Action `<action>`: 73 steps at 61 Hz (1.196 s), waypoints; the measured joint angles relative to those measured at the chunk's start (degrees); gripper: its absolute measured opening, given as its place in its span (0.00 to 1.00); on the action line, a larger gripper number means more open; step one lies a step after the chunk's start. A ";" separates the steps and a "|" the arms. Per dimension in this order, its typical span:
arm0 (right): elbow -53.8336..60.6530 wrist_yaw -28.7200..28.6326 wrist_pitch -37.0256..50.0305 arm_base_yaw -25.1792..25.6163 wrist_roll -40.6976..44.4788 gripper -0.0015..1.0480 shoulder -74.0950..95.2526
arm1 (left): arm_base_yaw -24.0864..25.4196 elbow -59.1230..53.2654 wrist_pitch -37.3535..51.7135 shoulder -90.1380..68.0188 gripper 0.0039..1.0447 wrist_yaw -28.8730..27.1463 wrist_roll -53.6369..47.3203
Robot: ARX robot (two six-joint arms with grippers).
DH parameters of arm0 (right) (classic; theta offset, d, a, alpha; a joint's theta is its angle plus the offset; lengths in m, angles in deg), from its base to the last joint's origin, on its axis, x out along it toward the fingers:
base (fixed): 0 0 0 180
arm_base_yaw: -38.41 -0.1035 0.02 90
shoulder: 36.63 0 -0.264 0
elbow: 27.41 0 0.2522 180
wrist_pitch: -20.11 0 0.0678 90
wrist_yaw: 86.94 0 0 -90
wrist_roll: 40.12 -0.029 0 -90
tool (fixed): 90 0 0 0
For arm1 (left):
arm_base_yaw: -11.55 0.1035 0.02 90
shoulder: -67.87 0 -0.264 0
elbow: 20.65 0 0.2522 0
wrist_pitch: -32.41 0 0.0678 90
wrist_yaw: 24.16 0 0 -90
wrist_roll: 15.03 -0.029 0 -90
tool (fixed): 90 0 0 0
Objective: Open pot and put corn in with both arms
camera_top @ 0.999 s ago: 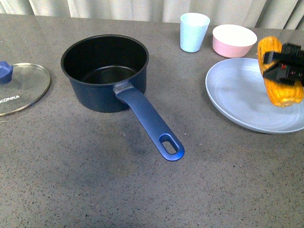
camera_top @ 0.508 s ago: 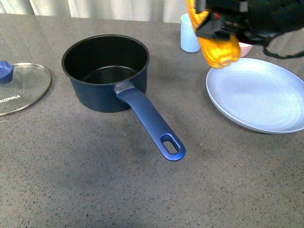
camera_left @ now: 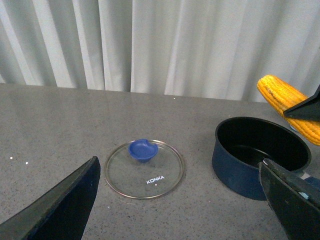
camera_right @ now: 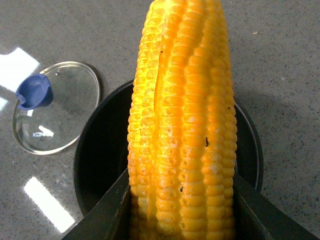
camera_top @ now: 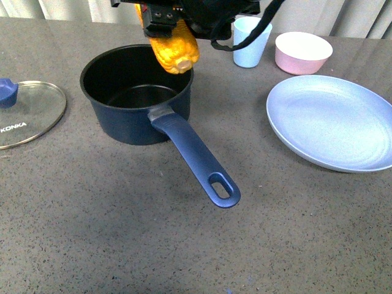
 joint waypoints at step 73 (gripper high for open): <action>29.29 1.62 20.09 13.94 -0.94 0.91 -22.45 | 0.00 0.00 0.00 -0.02 0.92 0.00 0.00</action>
